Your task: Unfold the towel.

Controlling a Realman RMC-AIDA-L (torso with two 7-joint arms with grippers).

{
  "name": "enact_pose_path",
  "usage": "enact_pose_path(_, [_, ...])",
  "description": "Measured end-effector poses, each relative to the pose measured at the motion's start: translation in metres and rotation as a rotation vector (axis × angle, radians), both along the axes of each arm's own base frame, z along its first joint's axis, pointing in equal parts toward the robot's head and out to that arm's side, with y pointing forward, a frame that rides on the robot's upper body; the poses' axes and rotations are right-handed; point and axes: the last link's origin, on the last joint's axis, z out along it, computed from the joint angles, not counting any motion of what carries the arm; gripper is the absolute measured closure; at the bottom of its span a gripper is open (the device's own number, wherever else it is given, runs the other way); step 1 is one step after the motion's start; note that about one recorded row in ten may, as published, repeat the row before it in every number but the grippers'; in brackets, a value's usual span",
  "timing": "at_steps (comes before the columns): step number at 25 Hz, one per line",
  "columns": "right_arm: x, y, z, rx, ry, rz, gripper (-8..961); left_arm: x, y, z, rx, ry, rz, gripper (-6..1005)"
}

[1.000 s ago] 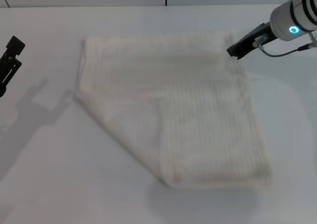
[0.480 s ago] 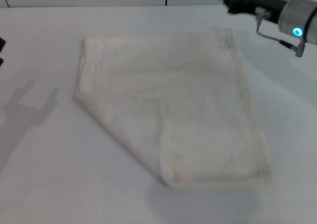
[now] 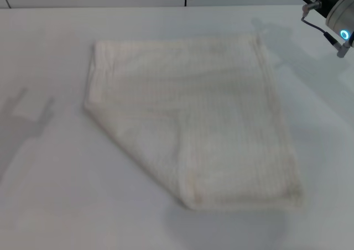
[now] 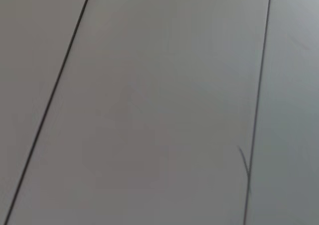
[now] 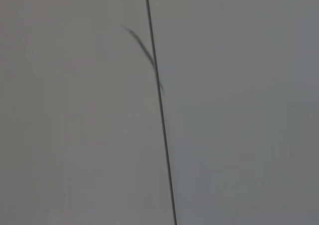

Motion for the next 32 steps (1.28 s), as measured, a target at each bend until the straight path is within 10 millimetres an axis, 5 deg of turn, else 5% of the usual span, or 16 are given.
enact_pose_path(32, [-0.0025,-0.0022,-0.0014,0.001,-0.002,0.029,953,-0.0015,-0.0069,0.0024,0.016,-0.023,-0.001,284])
